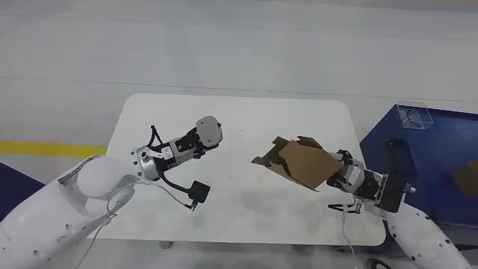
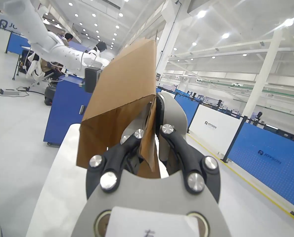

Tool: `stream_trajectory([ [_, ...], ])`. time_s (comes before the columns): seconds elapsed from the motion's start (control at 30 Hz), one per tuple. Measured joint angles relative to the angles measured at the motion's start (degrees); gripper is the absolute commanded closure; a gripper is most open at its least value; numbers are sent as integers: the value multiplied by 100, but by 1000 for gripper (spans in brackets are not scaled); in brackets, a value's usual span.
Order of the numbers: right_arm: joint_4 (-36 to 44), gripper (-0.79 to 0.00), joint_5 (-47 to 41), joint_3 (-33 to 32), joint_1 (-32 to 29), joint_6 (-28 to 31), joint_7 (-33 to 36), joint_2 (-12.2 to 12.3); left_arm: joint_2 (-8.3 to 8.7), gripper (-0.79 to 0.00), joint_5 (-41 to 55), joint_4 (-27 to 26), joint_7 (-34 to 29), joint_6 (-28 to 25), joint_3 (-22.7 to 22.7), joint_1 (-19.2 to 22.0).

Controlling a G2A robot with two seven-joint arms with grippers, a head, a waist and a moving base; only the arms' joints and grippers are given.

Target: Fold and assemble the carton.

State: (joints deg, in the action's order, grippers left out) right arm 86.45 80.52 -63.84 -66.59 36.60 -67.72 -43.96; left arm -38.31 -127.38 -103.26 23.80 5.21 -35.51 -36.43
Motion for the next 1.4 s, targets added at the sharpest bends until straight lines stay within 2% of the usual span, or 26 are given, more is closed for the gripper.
stream_trajectory([
  [0.1,-13,0,17,78,48,-25,-23,26,-4,-785,769,29,42,-22,-17,1],
  [0.27,32,0,4,72,26,-45,27,19,-9,-785,395,7,29,-18,-19,-12],
  [0.37,142,0,-4,36,-23,-59,178,4,-91,-785,1026,-136,463,-295,-254,-266],
  [0.47,120,0,89,2,-20,49,90,-6,-155,-785,2857,363,1324,-1209,-577,-383],
  [0.5,136,0,163,-9,-11,53,52,-7,-190,-785,3886,496,1514,-1680,-631,-425],
  [0.6,175,0,235,-4,-34,19,19,-4,-288,-785,6427,740,1554,-2713,-668,-451],
  [0.7,233,0,118,40,-49,69,72,-1,-358,-785,8052,863,1467,-3081,-661,-418],
  [0.77,233,0,115,40,-49,71,74,-1,-358,-785,8446,861,1467,-3071,-660,-417],
  [0.87,246,0,87,38,-67,56,101,-7,-356,-785,8424,855,1470,-3059,-659,-420],
  [0.97,265,0,-448,32,-165,83,480,-52,-383,-785,8793,730,1265,-3246,-651,-594],
  [1.07,291,0,-923,74,-172,137,898,-108,-421,-785,9512,560,634,-3538,-648,-711],
  [1.2,256,0,-1569,204,-121,517,1190,-198,-499,-785,10288,381,-276,-4096,-491,-825],
  [1.4,245,0,-1763,297,-55,773,1335,-298,-680,-785,11323,473,-1292,-4531,-267,-790],
])
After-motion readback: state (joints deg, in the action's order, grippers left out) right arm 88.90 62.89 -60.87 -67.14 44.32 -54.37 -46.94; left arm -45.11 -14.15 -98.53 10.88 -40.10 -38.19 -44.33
